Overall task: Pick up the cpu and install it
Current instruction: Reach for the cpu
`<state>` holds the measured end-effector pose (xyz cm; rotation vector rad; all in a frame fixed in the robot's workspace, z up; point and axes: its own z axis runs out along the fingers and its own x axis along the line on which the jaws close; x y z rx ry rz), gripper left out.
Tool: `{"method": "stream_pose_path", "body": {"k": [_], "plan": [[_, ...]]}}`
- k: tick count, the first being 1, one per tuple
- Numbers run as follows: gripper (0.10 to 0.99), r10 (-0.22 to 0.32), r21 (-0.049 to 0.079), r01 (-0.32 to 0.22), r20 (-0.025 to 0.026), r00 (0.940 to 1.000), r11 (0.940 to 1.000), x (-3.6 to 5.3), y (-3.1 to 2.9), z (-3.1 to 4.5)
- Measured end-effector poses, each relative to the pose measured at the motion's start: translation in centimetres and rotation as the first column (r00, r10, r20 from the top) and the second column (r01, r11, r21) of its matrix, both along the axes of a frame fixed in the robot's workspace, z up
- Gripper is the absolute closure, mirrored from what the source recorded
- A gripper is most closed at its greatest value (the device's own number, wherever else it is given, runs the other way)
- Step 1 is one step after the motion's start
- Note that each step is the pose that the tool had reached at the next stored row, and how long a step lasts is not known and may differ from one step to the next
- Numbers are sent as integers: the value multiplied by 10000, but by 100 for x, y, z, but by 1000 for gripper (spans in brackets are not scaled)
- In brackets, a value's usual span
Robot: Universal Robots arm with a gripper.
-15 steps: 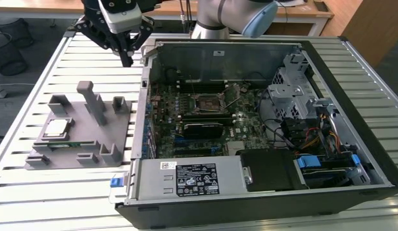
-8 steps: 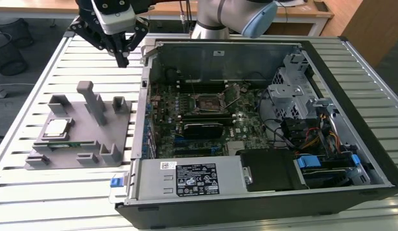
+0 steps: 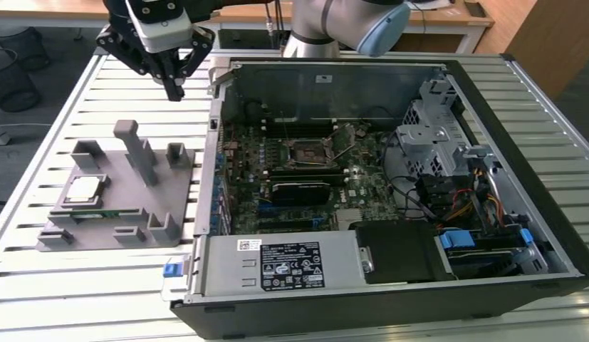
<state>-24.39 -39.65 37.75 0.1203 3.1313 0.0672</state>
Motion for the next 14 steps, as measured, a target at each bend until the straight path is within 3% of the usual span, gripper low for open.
{"method": "stream_pose_path", "body": {"k": [7,14], "plan": [[980,0,0,0,-72,10000,10000,-103,0,-17],[980,0,1,0,-181,9998,10000,-211,0,-37]]}}
